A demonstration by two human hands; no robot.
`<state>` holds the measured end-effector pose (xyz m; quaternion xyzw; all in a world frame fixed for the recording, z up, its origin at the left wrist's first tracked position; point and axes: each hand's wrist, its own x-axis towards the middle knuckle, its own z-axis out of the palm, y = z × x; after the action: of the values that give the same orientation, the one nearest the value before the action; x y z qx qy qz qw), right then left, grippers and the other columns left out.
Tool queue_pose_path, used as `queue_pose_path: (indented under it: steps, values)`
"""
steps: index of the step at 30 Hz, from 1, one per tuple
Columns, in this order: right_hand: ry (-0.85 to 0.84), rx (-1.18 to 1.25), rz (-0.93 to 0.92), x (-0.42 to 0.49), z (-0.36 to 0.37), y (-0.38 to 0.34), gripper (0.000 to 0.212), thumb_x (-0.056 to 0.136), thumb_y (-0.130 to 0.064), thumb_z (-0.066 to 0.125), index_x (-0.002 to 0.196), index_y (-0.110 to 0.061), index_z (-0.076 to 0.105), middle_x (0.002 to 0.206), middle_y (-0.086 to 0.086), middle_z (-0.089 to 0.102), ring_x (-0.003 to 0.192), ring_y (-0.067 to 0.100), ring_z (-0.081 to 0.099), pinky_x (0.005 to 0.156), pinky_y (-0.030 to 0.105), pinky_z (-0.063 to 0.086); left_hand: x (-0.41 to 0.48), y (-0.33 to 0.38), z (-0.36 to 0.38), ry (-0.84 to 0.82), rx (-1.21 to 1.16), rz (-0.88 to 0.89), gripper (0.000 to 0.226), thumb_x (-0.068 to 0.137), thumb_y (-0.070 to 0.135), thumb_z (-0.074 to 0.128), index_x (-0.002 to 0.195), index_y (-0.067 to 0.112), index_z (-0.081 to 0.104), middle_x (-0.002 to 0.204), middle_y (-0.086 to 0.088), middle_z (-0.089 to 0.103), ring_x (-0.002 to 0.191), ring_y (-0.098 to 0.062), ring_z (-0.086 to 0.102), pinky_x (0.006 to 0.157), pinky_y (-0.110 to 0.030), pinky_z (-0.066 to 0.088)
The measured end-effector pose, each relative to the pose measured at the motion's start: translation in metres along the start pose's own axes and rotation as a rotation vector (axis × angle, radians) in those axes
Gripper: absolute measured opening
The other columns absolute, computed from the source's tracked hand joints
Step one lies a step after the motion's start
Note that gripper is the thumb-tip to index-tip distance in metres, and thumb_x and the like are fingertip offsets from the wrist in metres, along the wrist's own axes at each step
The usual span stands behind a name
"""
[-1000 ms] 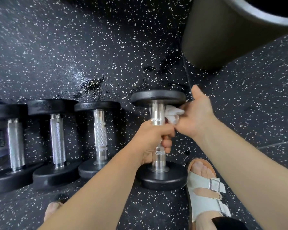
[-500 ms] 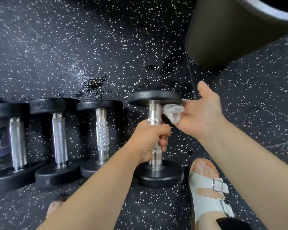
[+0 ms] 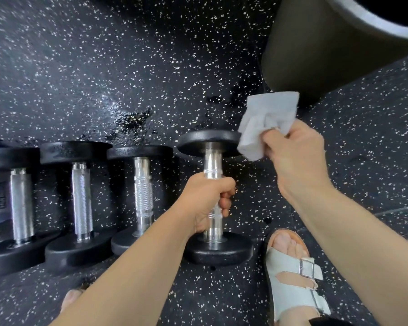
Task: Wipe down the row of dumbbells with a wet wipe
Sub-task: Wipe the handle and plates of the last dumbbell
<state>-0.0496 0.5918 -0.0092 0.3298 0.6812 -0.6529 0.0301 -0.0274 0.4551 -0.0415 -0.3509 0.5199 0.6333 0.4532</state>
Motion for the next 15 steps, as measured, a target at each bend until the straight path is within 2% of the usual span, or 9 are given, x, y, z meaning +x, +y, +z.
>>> queue_pose_path:
  steps: [3, 5, 6, 8, 10, 11, 15]
  values:
    - [-0.152, -0.477, -0.327, -0.004, -0.001, 0.012, 0.022, 0.089, -0.004, 0.053, 0.078, -0.017, 0.067, 0.064, -0.013, 0.058, 0.059, 0.003, 0.045, 0.056, 0.022, 0.04, 0.0, -0.002, 0.0, 0.003, 0.029, 0.009, 0.025, 0.079, -0.011, 0.055, 0.074, 0.011, 0.045, 0.046, 0.001, 0.046, 0.04, -0.012, 0.037, 0.04, -0.023, 0.034]
    - [-0.222, -0.575, -0.425, -0.005, -0.005, 0.019, 0.02, 0.09, -0.003, 0.047, 0.092, -0.009, 0.066, 0.068, -0.014, 0.055, 0.059, 0.004, 0.044, 0.054, 0.015, 0.035, -0.001, -0.002, 0.0, 0.004, 0.045, 0.01, 0.025, 0.079, -0.01, 0.055, 0.069, 0.011, 0.045, 0.046, 0.0, 0.047, 0.039, -0.012, 0.036, 0.039, -0.022, 0.033]
    - [-0.248, -0.596, -0.463, -0.006, -0.006, 0.023, 0.024, 0.09, -0.002, 0.045, 0.101, -0.007, 0.066, 0.075, -0.016, 0.056, 0.065, 0.0, 0.048, 0.058, 0.009, 0.036, 0.0, -0.002, 0.0, 0.008, 0.054, 0.011, 0.026, 0.079, -0.01, 0.055, 0.068, 0.011, 0.045, 0.045, 0.0, 0.047, 0.038, -0.012, 0.036, 0.039, -0.021, 0.033]
    - [-0.308, -0.615, -0.526, -0.008, -0.007, 0.026, 0.036, 0.09, -0.002, 0.046, 0.123, -0.008, 0.06, 0.103, -0.012, 0.062, 0.091, -0.003, 0.055, 0.08, 0.003, 0.04, 0.001, -0.002, 0.0, 0.027, 0.081, 0.025, 0.026, 0.078, -0.01, 0.056, 0.065, 0.011, 0.047, 0.045, -0.001, 0.048, 0.038, -0.013, 0.035, 0.04, -0.022, 0.033]
    - [-0.35, -0.583, -0.558, -0.007, -0.007, 0.029, 0.043, 0.089, -0.006, 0.049, 0.132, -0.009, 0.055, 0.128, -0.002, 0.058, 0.115, 0.004, 0.053, 0.101, 0.016, 0.041, 0.003, -0.001, -0.001, 0.044, 0.148, 0.059, 0.024, 0.076, -0.009, 0.058, 0.062, 0.009, 0.049, 0.045, -0.003, 0.047, 0.037, -0.016, 0.037, 0.043, -0.025, 0.035]
    - [-0.369, -0.57, -0.578, -0.005, -0.006, 0.028, 0.042, 0.089, -0.008, 0.051, 0.131, -0.009, 0.055, 0.13, -0.002, 0.056, 0.119, 0.007, 0.053, 0.104, 0.022, 0.041, 0.003, -0.001, -0.003, 0.051, 0.179, 0.073, 0.023, 0.074, -0.008, 0.059, 0.062, 0.009, 0.049, 0.046, -0.004, 0.047, 0.038, -0.017, 0.037, 0.043, -0.026, 0.036]
    - [-0.464, -0.604, -0.573, 0.004, -0.002, 0.016, 0.04, 0.092, -0.021, 0.048, 0.13, -0.015, 0.058, 0.13, -0.006, 0.059, 0.118, 0.011, 0.057, 0.1, 0.034, 0.047, 0.003, 0.002, -0.006, 0.097, 0.251, 0.095, 0.024, 0.072, -0.007, 0.061, 0.064, 0.01, 0.047, 0.046, -0.004, 0.043, 0.038, -0.018, 0.037, 0.042, -0.025, 0.037]
